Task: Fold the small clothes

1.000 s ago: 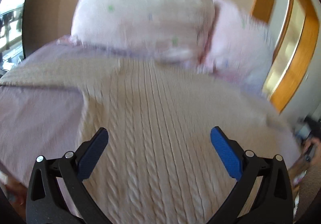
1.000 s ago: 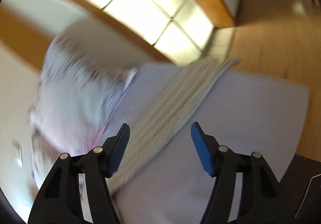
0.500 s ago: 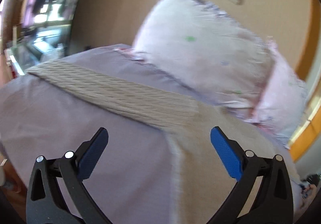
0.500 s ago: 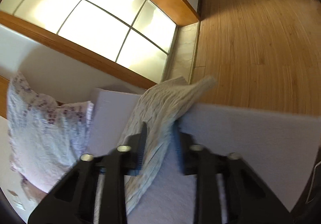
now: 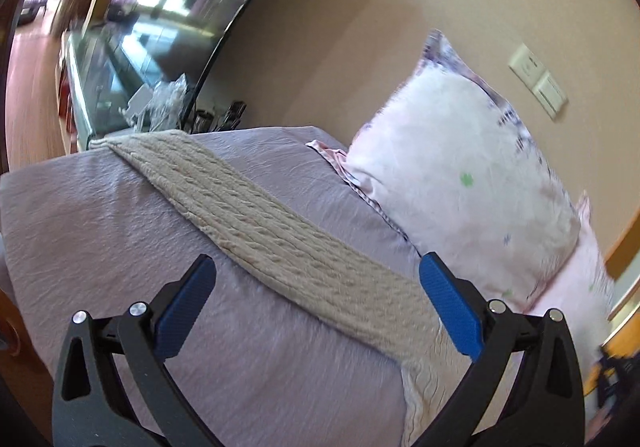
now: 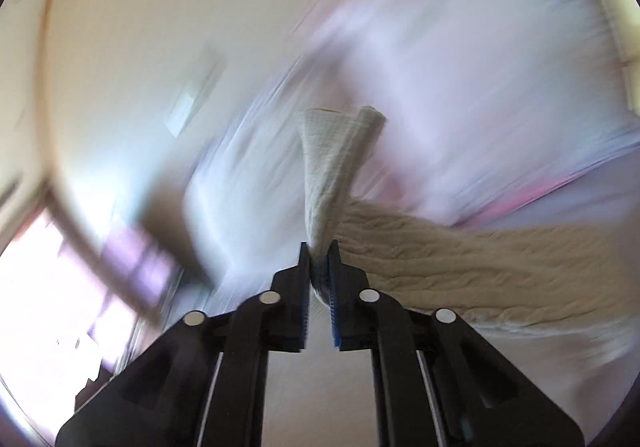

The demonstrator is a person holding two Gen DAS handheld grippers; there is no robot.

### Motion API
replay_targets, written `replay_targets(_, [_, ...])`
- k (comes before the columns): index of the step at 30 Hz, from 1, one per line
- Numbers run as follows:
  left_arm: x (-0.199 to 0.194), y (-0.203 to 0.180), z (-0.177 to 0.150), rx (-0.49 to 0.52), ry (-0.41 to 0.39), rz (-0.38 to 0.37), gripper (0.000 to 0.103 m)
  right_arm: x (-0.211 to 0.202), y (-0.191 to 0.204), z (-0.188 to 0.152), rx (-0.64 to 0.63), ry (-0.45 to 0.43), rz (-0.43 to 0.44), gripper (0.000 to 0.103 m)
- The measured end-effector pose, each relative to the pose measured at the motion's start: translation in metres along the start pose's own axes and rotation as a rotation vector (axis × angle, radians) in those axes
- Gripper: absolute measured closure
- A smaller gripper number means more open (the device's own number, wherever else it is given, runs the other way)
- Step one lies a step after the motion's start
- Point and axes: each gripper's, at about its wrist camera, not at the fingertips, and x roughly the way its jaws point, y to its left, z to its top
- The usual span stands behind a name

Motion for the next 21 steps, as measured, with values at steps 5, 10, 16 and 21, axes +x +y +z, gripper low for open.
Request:
replay_targets(5, [0.008,0.023,0.017,-0.049,0.009,0.025,0.007,0.037,0.015,-0.030,-0.023,0.098,0.063,0.036])
replay_targets(10, [0.032,0.064,0.042,-0.209,0.064,0.066,0.022,-0.017,-0.022,-0.024,0.045,-0.017,-0.038,0.018])
replay_targets(16, [0.044,0.104,0.058,-0.366,0.071,0.124,0.039,-0.068,-0.053,-0.038,0.090,-0.102,-0.141,0.015])
replay_targets(21, [0.052,0.118,0.068,-0.422,0.077,0.131,0.064,-0.081,-0.072,-0.044,0.127,-0.130,-0.163,0.014])
